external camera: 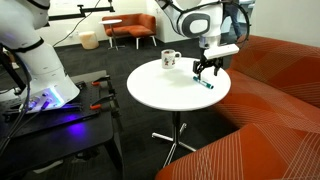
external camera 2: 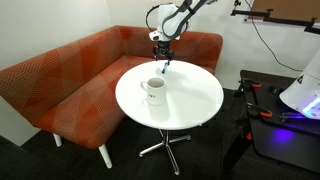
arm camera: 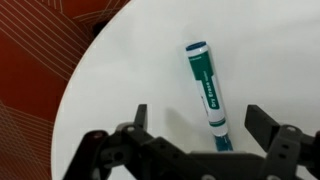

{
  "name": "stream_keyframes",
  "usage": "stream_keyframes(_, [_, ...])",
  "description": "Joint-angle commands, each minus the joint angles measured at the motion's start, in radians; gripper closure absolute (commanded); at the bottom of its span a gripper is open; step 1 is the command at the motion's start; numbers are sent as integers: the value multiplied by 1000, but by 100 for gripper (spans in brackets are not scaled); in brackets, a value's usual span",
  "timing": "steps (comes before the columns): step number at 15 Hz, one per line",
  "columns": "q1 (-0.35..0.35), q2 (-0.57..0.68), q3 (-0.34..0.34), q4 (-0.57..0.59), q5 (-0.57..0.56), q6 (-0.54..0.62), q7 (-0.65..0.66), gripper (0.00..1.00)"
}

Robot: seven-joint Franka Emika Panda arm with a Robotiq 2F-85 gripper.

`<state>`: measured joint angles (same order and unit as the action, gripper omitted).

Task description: Pick up the pen from the table and put it in the cup

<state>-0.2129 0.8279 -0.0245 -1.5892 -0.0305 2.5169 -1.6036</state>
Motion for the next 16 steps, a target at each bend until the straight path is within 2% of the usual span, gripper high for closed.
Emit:
stream_keyframes(1, [-25,49,22,66,-15,-15,24,0])
stream_keyframes(5, [-34,79,22,97,-16,-28,25,0])
stream_keyframes(6, [-36,83,23,101,-16,-30,24,10])
stream_keyframes(7, [-38,87,24,104,-16,-29,22,26])
stream_keyframes(16, [-33,55,19,84,-19,-24,38,95])
